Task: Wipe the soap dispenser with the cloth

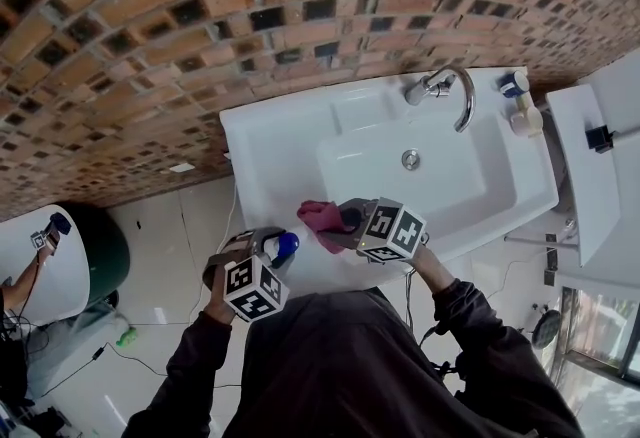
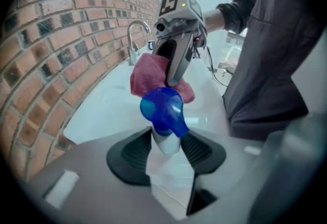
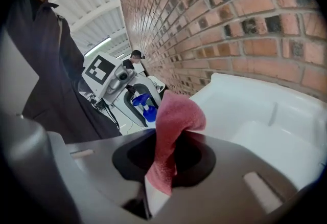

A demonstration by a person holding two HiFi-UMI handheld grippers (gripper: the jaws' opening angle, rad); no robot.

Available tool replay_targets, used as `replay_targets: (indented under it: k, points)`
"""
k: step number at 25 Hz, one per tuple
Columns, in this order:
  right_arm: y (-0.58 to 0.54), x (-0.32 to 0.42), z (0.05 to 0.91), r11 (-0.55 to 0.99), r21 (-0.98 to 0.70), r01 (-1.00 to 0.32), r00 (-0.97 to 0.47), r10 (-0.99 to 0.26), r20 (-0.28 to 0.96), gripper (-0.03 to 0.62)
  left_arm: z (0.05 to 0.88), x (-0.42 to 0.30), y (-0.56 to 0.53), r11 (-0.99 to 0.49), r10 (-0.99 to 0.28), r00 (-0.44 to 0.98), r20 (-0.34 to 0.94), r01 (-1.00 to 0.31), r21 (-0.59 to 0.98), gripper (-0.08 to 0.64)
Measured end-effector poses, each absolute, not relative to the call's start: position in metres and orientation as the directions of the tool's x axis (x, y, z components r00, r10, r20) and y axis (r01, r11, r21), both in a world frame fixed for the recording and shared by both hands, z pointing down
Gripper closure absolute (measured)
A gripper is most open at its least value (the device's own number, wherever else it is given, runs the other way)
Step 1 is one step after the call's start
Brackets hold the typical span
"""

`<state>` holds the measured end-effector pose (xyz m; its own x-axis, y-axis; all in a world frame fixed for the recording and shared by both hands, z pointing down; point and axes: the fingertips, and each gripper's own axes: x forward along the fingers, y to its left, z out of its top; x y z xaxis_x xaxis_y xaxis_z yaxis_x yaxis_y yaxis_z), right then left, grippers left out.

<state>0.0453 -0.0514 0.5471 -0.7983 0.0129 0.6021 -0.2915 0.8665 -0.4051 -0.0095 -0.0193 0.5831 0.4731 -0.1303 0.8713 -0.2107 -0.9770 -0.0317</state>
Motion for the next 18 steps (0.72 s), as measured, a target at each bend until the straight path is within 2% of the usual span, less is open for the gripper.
replay_targets:
  k: [4,9,14,18]
  points:
    - [-0.04,0.032,0.579,0.858,-0.453,-0.241,-0.756,0.127,0.642,0.528,0.583,-0.009,-0.019,-0.978,-0.123,0.478,0.87,-0.207,-0.025,0.371]
    - [-0.031,0.027,0.628,0.861,-0.452,-0.233,-0.647,0.21,0.733,0.528,0.583,-0.008,-0.02,-0.979,-0.118,0.486,0.866,-0.205,-0.018,0.371]
    - [-0.028,0.026,0.652,0.873,-0.417,-0.253,-0.574,0.211,0.791,0.528,0.584,-0.007,-0.019,-0.978,-0.119,0.49,0.864,-0.209,-0.016,0.371]
    - [-0.038,0.034,0.638,0.9,-0.369,-0.23,-0.566,0.185,0.803,0.528,0.582,-0.006,-0.022,-0.965,-0.173,0.487,0.856,-0.26,-0.047,0.367]
